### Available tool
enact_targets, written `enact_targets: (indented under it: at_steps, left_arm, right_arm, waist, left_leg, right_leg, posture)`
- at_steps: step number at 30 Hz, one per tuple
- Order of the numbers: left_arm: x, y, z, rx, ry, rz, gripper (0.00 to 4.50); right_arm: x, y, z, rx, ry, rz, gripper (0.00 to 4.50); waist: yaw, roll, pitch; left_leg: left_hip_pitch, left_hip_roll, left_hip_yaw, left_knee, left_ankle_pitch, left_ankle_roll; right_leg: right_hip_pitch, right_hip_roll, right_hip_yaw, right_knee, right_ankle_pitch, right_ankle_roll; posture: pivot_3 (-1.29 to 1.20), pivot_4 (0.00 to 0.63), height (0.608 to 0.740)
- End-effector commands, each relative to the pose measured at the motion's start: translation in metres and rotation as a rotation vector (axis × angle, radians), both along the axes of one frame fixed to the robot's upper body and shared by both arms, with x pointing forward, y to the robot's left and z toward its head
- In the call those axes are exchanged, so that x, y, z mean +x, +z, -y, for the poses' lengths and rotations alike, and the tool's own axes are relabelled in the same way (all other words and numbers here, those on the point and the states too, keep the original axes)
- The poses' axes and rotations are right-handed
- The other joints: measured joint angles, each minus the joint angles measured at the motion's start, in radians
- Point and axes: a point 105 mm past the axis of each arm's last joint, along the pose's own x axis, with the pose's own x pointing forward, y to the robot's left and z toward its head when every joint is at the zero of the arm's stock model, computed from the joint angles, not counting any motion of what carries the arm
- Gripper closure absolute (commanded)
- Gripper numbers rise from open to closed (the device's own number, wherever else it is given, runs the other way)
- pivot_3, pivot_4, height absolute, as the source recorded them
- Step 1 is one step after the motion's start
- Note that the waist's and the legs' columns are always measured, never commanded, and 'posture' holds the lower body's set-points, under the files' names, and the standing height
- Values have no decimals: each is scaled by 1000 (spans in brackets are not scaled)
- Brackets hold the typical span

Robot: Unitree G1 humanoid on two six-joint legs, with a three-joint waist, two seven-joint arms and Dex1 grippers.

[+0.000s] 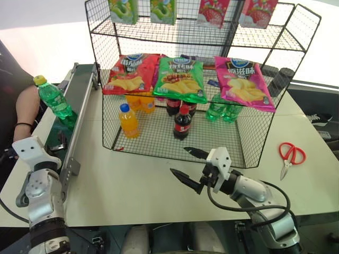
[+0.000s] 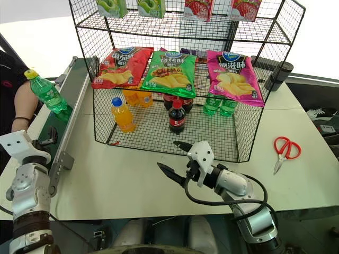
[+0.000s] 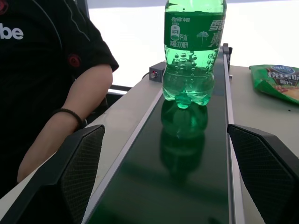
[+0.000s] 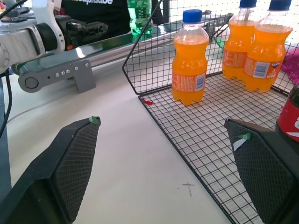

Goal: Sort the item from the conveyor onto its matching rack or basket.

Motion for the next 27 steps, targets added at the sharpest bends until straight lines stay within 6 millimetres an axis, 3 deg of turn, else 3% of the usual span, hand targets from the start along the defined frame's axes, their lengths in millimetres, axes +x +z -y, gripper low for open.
enact_targets:
  at_steps: [1,19,22,24,27]
  left_arm:
    - [2,12,0,33,7,47,0]
    - [1,13,-4,43,25,68,0]
    - [1,13,-4,39,26,71,829]
    - [1,13,-5,44,32,67,1718]
    - [0,14,-5,52,32,72,1822]
  right_arm:
    - [0,12,-3,30,17,38,61]
    - [-3,5,-2,37,42,21,61]
    - [-3,4,-2,39,44,21,0]
    - [-3,5,-3,40,45,21,0]
    - [-3,5,-3,42,44,20,0]
  waist:
    - [0,0,0]
    - [0,0,0]
    - [0,0,0]
    - [1,0,0]
    - [1,0,0]
  left_leg:
    - [0,0,0,0,0,0]
    - [0,0,0,0,0,0]
    - [0,0,0,-1,0,0]
    - [-1,0,0,-1,0,0]
    - [-1,0,0,-1,0,0]
  right_leg:
    - [0,0,0,0,0,0]
    - [0,0,0,0,0,0]
    - [0,0,0,0,0,0]
    - [0,-1,0,0,0,0]
    - [0,-1,0,-1,0,-1]
  posture:
    - [0,150,740]
    - [0,150,740]
    - [0,150,740]
    - [0,150,740]
    - [0,150,740]
